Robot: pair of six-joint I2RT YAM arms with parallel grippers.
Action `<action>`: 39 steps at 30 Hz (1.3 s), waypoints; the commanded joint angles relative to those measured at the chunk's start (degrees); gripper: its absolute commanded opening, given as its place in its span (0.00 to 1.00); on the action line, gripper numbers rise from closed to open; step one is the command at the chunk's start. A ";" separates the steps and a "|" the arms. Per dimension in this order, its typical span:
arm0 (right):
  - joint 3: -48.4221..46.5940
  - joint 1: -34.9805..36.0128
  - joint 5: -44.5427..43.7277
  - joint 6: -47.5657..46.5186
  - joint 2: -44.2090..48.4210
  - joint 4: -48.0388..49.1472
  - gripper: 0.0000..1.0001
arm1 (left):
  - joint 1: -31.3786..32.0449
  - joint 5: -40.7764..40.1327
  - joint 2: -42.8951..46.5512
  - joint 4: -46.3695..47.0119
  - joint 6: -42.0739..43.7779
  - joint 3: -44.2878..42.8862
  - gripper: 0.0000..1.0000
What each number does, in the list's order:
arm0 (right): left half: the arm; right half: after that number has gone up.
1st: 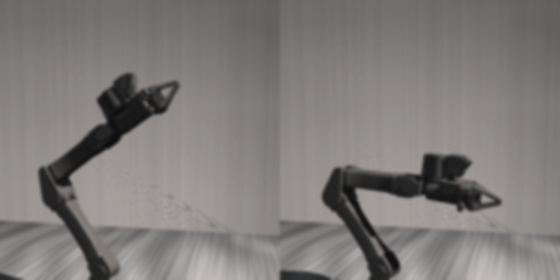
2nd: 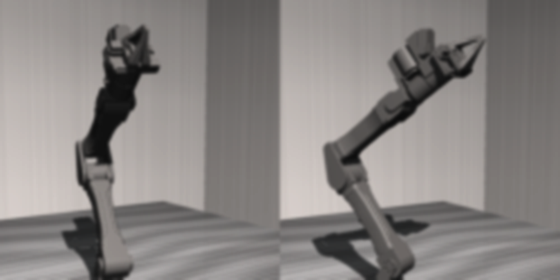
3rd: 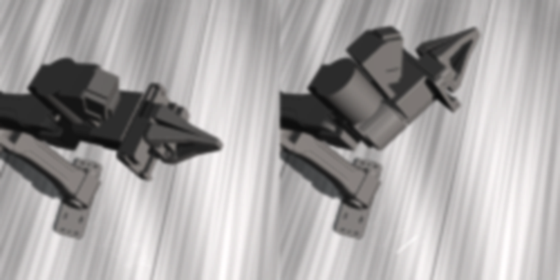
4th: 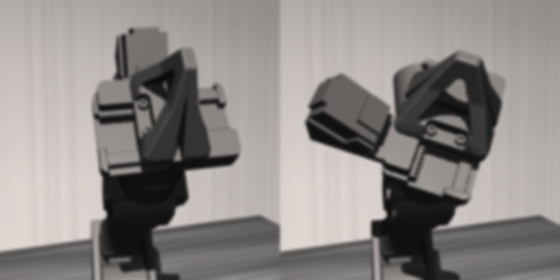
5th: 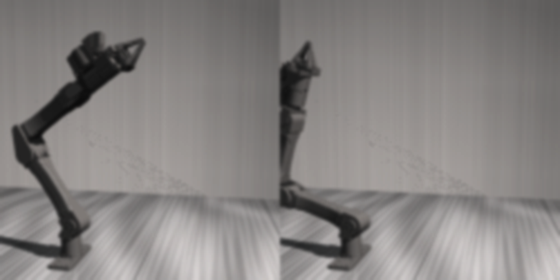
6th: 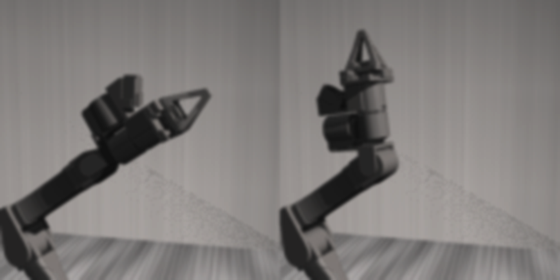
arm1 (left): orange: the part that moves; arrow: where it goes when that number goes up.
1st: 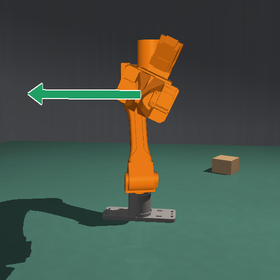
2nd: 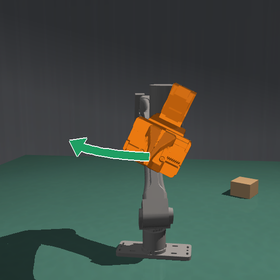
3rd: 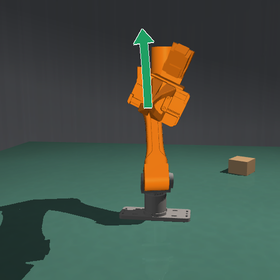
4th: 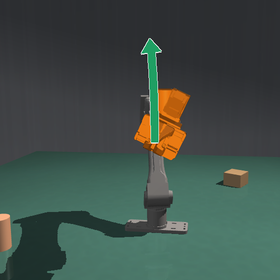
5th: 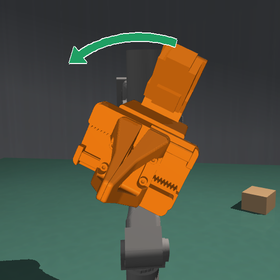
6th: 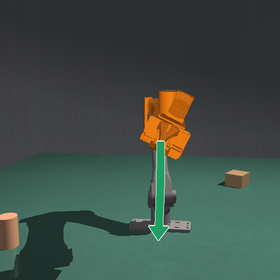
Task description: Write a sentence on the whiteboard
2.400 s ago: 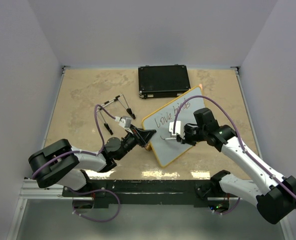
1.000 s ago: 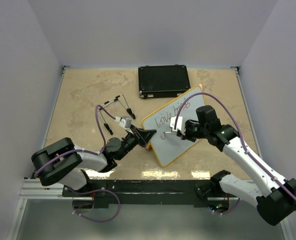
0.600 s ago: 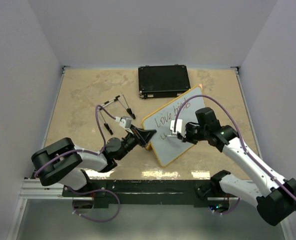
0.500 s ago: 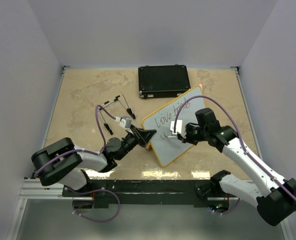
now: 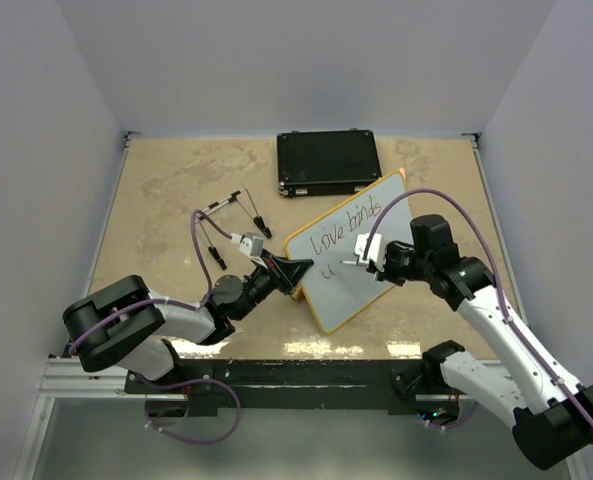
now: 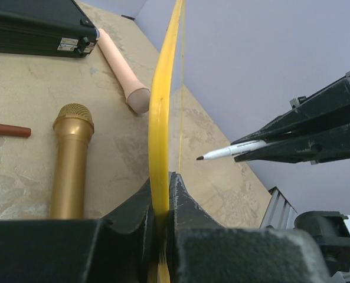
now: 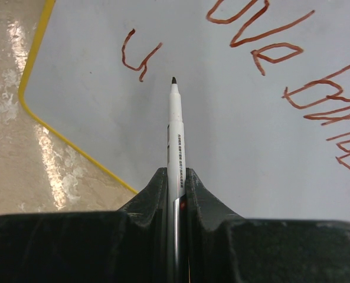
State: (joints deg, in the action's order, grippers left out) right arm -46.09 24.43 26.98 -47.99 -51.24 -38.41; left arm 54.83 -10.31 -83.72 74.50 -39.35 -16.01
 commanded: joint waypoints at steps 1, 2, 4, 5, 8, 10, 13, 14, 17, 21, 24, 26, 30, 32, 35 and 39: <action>-2.26 -1.48 1.85 1.05 0.01 2.46 0.00 | -0.16 -2.35 0.49 -1.37 6.48 1.16 0.00; -1.99 -1.40 0.89 1.58 -0.43 3.08 0.00 | -0.16 -2.44 0.49 -1.29 6.48 1.16 0.00; -1.99 -1.49 0.70 1.67 -0.70 3.52 0.00 | -0.16 -2.35 0.49 -1.20 6.48 1.24 0.00; -2.08 -1.49 0.88 1.32 -0.96 3.35 0.00 | -0.16 -2.26 0.40 -1.11 6.40 1.24 0.00; -2.17 -1.48 1.14 1.32 -2.10 3.87 0.00 | -0.16 -2.17 0.23 -0.76 6.48 1.33 0.00; -2.17 -1.49 1.14 1.49 -2.81 4.05 0.00 | -0.16 -2.00 0.14 -0.58 6.39 1.24 0.00; -2.25 -1.40 1.06 1.75 -3.42 4.84 0.00 | -0.16 -2.00 0.05 -0.58 6.48 1.33 0.00; -2.25 -1.48 1.05 1.84 -3.60 5.19 0.00 | -0.16 -2.00 0.05 -0.50 6.48 1.25 0.00; -2.08 -1.31 0.35 2.11 -4.13 5.89 0.00 | -0.16 -1.91 -0.04 -0.41 6.48 1.16 0.00; -2.25 -1.05 0.79 2.46 -4.56 6.42 0.00 | -0.16 -1.65 -0.39 -0.23 6.48 1.07 0.00; -2.34 -0.78 1.58 2.11 -4.92 6.25 0.00 | -0.07 -1.47 -0.48 -0.14 6.40 1.07 0.00; -2.34 -0.52 2.28 1.67 -4.92 5.81 0.00 | -0.16 -1.38 -0.48 -0.23 6.48 0.98 0.00; -2.26 -0.17 3.69 0.70 -4.92 4.93 0.00 | -0.16 -1.38 -0.56 -0.14 6.40 0.89 0.00; -2.25 -0.17 4.13 0.09 -4.92 4.32 0.00 | -0.16 -1.38 -0.65 -0.14 6.48 0.89 0.00; -2.17 0.01 3.78 -0.09 -5.36 3.79 0.00 | -0.16 -1.30 -0.56 -0.14 6.48 0.89 0.00; -1.90 0.01 2.64 -0.44 -5.97 3.08 0.00 | -0.16 -1.65 -0.21 -0.32 6.48 1.07 0.00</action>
State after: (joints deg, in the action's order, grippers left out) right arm -46.44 24.10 29.52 -47.40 -56.77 -34.83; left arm 54.83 -10.24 -83.70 74.74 -39.33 -15.86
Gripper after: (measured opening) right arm 0.133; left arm 0.091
